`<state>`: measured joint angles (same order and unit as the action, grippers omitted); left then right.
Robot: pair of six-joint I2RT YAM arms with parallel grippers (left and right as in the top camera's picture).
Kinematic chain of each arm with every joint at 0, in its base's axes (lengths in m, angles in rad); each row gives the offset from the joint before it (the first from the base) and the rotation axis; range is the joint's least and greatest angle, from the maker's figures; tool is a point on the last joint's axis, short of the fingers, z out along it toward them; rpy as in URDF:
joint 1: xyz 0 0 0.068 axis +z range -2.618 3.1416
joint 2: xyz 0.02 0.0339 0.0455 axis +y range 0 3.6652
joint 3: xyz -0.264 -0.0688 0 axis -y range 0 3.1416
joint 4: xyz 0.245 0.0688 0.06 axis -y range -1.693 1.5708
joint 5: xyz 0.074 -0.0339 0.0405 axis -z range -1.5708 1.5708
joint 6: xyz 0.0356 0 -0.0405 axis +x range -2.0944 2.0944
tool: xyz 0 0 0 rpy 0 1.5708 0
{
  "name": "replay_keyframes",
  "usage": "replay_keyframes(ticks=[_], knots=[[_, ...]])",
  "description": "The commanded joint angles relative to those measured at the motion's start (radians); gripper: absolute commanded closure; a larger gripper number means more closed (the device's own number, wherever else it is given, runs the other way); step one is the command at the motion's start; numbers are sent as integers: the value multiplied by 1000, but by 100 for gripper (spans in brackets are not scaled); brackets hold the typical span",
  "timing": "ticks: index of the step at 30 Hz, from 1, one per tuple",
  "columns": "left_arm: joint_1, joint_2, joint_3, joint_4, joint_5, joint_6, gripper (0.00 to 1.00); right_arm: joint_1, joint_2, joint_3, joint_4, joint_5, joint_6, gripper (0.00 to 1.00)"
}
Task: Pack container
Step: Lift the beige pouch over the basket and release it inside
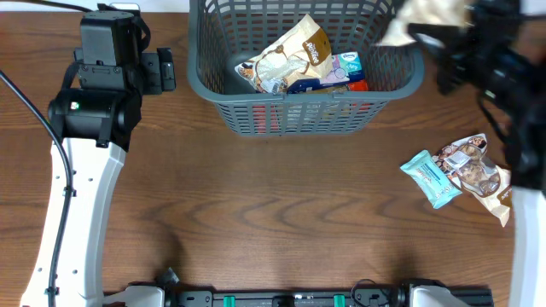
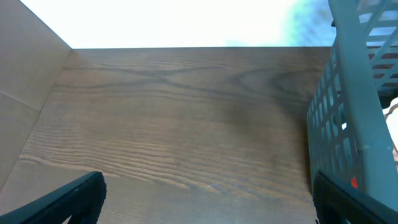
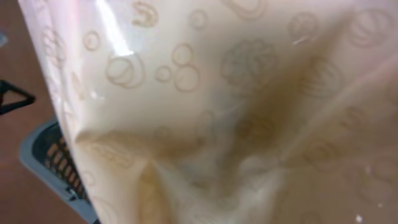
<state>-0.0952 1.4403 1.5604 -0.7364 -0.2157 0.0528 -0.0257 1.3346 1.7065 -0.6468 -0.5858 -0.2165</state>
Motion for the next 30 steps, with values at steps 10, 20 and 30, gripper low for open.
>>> replay_keyframes(ticks=[10, 20, 30], knots=[[2, 4, 10, -48, 6, 45, 1, 90, 343, -5, 191, 28, 191, 99], [2, 4, 10, -47, 6, 45, 1, 182, 497, -5, 137, 40, 198, 39], [2, 4, 10, -45, 6, 45, 1, 179, 487, -3, 110, 47, 197, 1]])
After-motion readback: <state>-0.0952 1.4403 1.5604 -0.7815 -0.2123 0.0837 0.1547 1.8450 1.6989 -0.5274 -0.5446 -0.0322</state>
